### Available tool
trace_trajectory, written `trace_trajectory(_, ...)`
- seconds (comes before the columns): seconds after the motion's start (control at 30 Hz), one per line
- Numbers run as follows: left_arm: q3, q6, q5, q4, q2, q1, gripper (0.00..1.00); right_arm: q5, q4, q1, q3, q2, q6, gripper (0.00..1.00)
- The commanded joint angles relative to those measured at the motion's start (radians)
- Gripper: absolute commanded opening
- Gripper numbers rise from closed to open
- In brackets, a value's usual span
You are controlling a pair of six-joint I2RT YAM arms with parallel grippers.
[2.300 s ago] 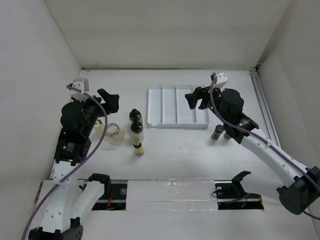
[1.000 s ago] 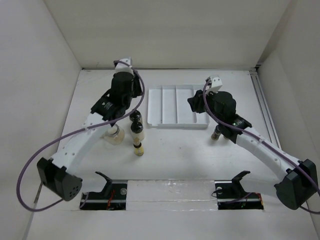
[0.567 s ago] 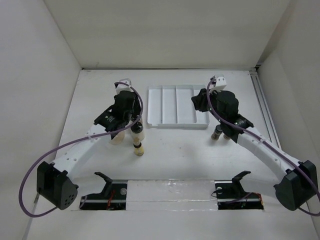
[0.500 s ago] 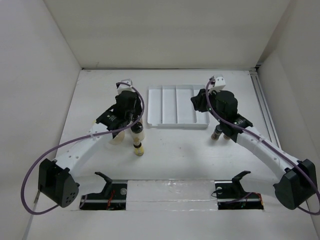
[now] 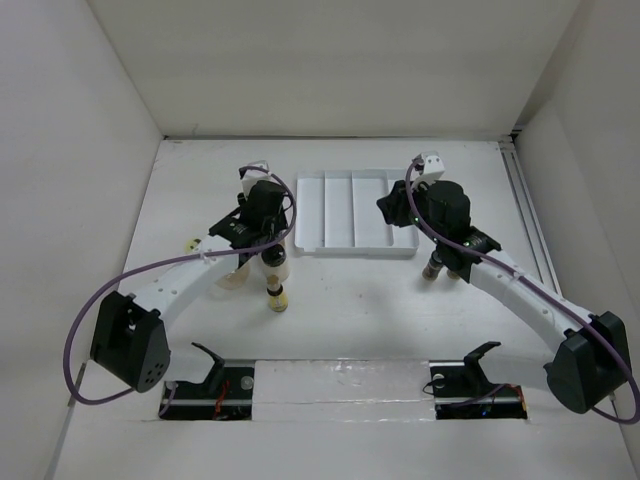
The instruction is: Organize the condiment bottles
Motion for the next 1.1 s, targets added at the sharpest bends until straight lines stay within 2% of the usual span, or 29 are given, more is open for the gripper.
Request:
trace_trajectory(0.0,0.010,-0.022,-0.049,0.021,0.005,-0.004,0.37,-0.020,0.030,-0.003,0.021,-0.006,0.002,0.45)
trace_trajectory(0.3,0.010,-0.056,-0.101,0.009,0.049,-0.004,0.36,-0.029,0.030,-0.003,0.031,0.003,0.002,0.45)
trace_trajectory(0.4,0.001,-0.067,-0.113,0.009,0.043,-0.004,0.42,-0.029,0.030,-0.003,0.031,0.003,0.002,0.45)
trace_trajectory(0.5,-0.028,-0.067,-0.113,0.048,0.014,-0.004,0.43,-0.029,0.030,-0.003,0.031,0.003,0.002,0.45)
trace_trajectory(0.7,-0.013,-0.058,-0.124,0.058,0.050,-0.004,0.33,-0.047,0.030,-0.003,0.031,0.012,0.002,0.45)
trace_trajectory(0.77,-0.002,-0.058,-0.124,0.070,0.063,-0.004,0.26,-0.047,0.030,-0.003,0.031,0.022,0.002,0.45)
trace_trajectory(0.8,0.007,-0.058,-0.135,0.070,0.073,-0.004,0.17,-0.047,0.030,-0.003,0.031,0.022,0.002,0.45)
trace_trajectory(0.87,0.033,-0.058,-0.147,0.070,0.083,-0.004,0.08,-0.047,0.030,-0.003,0.031,0.022,0.002,0.45)
trace_trajectory(1.07,0.160,0.001,-0.231,0.068,0.083,-0.004,0.05,-0.047,0.030,-0.003,0.040,0.031,0.002,0.45)
